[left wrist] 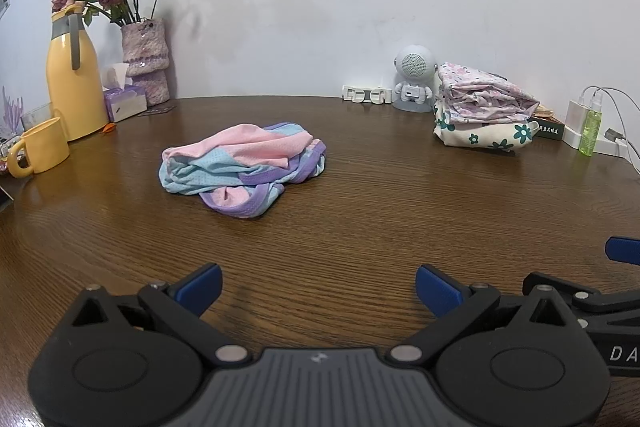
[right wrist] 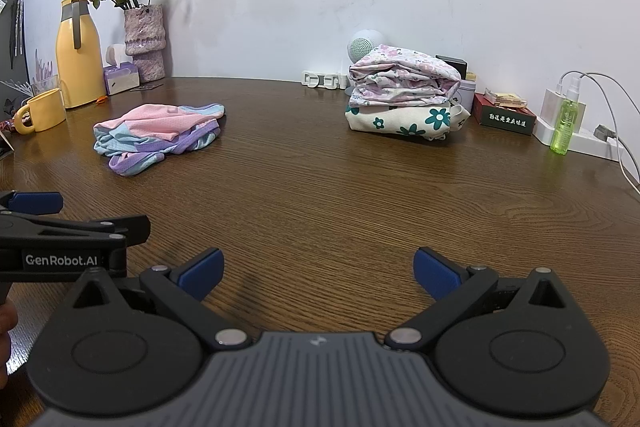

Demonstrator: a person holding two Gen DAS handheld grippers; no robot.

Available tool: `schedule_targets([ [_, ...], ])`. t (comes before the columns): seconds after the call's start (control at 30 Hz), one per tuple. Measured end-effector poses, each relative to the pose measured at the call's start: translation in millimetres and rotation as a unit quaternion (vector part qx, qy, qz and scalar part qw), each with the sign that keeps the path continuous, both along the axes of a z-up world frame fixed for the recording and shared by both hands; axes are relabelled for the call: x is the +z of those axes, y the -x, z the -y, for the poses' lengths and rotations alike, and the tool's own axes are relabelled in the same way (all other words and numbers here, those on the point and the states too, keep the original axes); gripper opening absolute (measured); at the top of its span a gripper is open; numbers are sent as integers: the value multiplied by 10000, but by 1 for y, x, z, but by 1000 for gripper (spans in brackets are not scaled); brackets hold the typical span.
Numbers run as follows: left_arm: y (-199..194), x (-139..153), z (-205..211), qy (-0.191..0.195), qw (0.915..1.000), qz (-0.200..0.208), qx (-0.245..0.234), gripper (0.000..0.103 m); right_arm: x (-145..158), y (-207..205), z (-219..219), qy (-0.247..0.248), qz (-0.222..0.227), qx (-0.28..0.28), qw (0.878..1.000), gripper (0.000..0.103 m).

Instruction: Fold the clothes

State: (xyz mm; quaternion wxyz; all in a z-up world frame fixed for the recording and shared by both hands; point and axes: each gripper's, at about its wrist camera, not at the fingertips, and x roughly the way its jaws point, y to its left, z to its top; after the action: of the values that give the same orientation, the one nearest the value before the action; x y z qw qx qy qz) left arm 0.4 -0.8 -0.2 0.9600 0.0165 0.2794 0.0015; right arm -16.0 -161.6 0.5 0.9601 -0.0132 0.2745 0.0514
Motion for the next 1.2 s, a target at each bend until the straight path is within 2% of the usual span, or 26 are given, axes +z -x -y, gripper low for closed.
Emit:
schedule_targets([
  [1.2,-6,-1,1,1,9999,-109,-14,103,-3,-7,-4,-15,-155,83,9998,103],
])
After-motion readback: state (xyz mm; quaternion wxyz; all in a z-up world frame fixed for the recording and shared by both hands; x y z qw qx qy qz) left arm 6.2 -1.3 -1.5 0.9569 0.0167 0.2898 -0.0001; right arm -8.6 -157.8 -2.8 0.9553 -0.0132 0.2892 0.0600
